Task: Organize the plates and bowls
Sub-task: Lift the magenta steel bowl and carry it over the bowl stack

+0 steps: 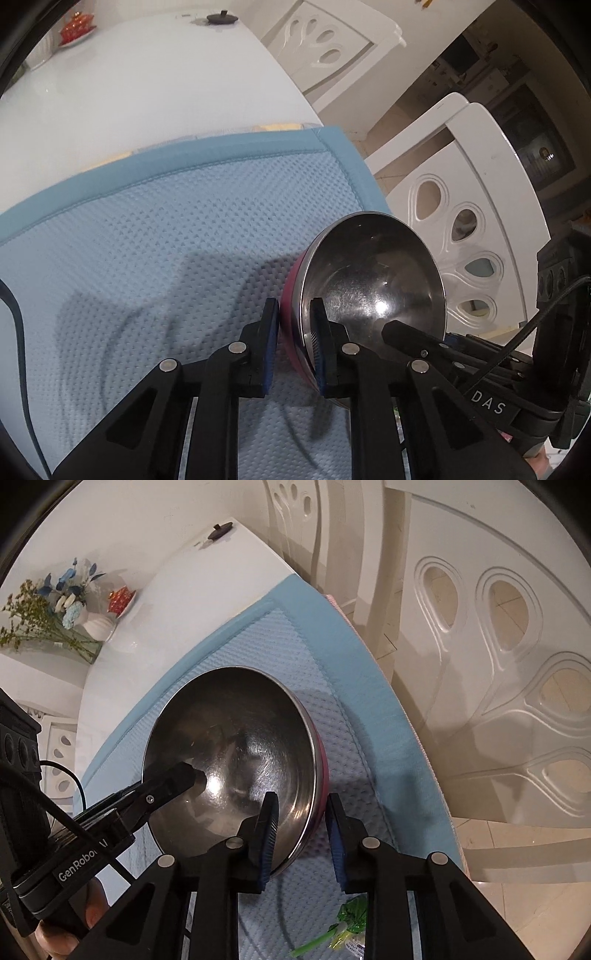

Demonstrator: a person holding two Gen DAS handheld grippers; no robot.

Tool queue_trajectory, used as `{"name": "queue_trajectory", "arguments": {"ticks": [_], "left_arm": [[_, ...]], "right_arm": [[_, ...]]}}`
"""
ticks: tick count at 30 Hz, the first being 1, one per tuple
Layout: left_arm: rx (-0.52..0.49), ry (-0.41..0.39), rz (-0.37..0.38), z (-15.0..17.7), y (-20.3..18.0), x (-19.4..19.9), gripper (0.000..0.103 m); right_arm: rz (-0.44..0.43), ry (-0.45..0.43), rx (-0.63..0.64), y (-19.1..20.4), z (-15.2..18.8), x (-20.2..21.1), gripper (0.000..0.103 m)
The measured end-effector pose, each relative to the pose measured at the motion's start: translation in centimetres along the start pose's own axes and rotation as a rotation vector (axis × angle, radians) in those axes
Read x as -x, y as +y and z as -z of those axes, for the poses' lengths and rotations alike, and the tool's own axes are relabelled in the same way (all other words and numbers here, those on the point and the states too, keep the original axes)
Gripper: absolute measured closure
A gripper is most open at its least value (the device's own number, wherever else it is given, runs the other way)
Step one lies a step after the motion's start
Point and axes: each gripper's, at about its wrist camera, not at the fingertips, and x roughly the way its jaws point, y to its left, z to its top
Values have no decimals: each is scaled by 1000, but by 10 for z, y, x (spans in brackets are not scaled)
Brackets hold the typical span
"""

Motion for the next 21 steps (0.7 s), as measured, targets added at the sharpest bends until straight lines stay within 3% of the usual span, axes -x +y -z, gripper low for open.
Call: {"name": "queue_trajectory", "arguments": {"ticks": [10,21], "left_arm": [[27,-111,20,10,4,52,89],[88,-261,-23,63,0,145,89]], "right_arm": [[-17,-59,111,30,12,36,78],[-95,-86,208,76,56,95,78]]}}
